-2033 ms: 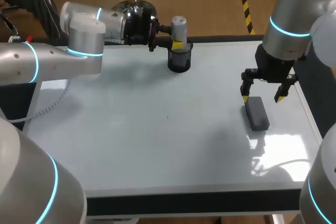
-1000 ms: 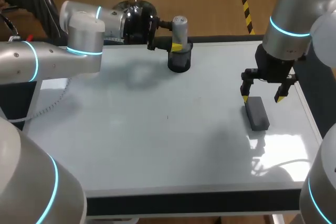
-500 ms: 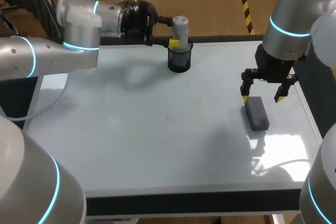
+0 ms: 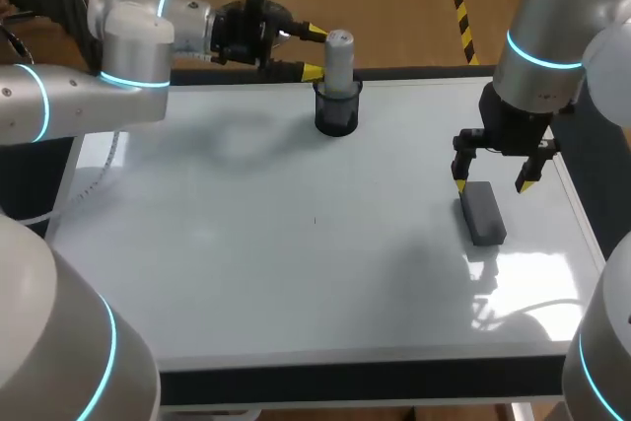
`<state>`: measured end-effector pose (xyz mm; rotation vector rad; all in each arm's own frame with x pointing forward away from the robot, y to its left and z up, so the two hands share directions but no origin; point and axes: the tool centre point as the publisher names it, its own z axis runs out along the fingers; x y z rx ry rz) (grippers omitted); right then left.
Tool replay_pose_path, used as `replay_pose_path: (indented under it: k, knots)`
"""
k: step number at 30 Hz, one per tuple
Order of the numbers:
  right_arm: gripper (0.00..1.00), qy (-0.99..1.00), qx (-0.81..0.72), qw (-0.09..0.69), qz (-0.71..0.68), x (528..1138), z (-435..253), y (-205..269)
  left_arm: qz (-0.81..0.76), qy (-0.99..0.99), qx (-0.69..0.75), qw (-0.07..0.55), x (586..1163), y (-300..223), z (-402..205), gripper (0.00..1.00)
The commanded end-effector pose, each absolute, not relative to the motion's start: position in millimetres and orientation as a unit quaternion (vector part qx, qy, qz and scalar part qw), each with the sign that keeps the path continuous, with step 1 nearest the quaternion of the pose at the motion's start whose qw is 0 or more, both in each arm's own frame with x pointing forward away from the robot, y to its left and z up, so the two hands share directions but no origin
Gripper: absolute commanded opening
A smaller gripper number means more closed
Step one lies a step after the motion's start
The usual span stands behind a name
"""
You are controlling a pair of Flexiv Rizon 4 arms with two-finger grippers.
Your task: Pick up the inspection probe, press it on each red-marked spot on the whiteboard one by one, put down the probe, pick up the eraser, and wipe off all the red marks.
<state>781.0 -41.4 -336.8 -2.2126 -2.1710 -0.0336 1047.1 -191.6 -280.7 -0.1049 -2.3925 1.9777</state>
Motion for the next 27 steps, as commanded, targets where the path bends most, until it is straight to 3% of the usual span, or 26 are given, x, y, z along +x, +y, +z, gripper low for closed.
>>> replay_pose_path:
  k: [1,27]
  knots:
    - [1.0,-0.701,-0.713,0.021,-0.012,780,-336,-43,0.633,-0.773,-0.027,0.01,1040,-181,-275,1.0]
    - [1.0,-0.701,-0.713,0.021,-0.012,780,-336,-43,0.626,-0.78,-0.018,-0.007,1034,-155,-261,1.0]
